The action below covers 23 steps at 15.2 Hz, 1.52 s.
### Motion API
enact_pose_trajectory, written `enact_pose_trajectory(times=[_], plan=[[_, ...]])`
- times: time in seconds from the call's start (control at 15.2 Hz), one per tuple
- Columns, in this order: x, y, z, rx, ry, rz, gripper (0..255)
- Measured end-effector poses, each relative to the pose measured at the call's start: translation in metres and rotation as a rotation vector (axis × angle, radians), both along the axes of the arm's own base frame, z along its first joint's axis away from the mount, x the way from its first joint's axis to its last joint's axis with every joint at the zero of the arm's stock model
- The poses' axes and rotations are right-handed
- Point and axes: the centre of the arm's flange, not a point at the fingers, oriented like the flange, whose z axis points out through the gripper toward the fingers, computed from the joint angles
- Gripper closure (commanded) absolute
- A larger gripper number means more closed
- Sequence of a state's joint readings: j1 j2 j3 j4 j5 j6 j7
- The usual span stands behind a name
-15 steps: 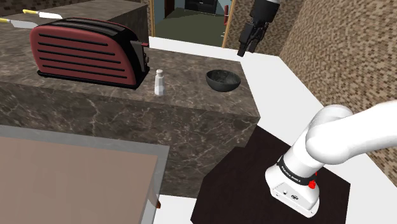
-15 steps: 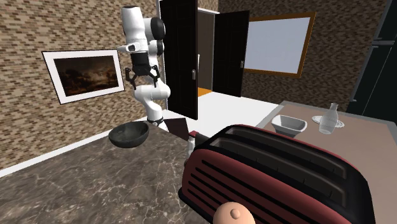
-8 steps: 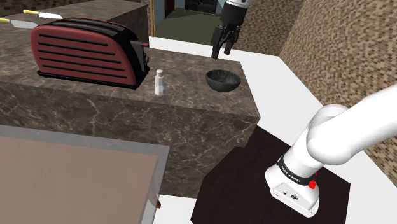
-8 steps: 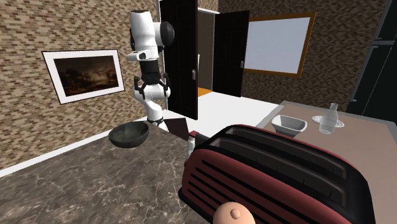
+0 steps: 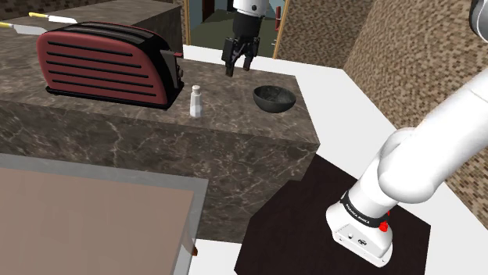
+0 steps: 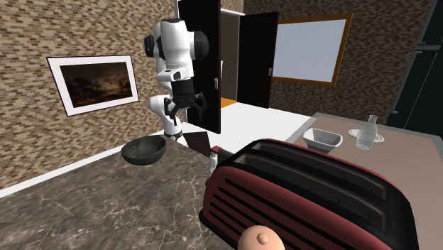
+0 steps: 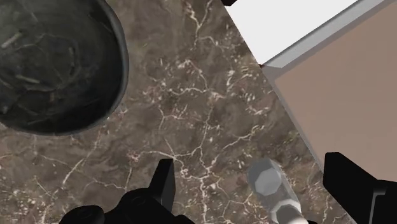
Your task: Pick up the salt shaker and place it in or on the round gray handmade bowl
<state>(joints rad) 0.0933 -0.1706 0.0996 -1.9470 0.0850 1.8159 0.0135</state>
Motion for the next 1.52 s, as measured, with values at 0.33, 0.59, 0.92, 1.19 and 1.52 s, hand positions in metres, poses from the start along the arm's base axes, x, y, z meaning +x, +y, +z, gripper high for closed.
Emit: enact_pose_trajectory(times=[0.33, 0.59, 0.92, 1.19, 1.52], plan=[[0.053, 0.035, -0.026, 0.002, 0.013, 0.029, 0], [0.092, 0.070, -0.042, 0.004, 0.023, 0.052, 0], [0.106, 0.081, -0.065, 0.004, 0.027, 0.060, 0], [0.105, 0.084, -0.084, 0.004, 0.027, 0.060, 0], [0.105, 0.083, -0.088, 0.004, 0.027, 0.060, 0]])
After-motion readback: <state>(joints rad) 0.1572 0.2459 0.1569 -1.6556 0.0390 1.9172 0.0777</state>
